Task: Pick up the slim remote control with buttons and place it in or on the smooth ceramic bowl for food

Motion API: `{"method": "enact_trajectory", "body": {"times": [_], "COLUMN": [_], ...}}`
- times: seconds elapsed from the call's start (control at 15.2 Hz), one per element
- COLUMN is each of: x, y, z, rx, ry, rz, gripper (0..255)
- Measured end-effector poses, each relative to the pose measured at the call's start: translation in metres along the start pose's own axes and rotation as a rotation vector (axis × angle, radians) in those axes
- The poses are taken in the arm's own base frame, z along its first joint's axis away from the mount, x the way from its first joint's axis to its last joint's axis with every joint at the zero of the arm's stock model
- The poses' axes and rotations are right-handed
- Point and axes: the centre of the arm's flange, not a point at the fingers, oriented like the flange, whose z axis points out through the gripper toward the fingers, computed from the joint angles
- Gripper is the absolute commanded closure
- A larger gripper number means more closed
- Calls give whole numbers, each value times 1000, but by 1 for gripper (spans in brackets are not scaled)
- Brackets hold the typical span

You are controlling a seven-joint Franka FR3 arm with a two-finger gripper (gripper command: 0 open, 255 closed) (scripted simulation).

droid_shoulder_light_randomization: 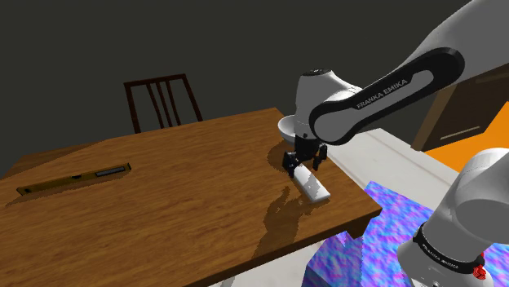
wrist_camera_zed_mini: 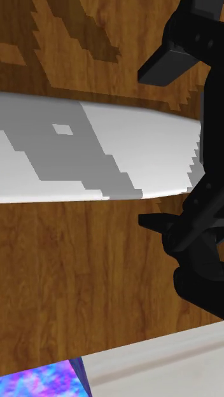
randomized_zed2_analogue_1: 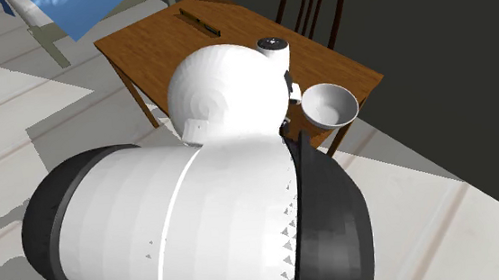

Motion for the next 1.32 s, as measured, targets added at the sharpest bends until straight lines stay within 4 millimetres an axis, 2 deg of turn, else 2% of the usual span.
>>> {"method": "enact_trajectory", "body": {"times": [0.2,0.53,0.59,1.32], "x": [-1,-1,-1,-1], "y": [0,1,1,1], "z": [12,14,14,11], "rx": [0,0,0,0], "ry": [0,1,1,1], "rz": [0,0,0,0], "gripper": [0,0,255,255]}}
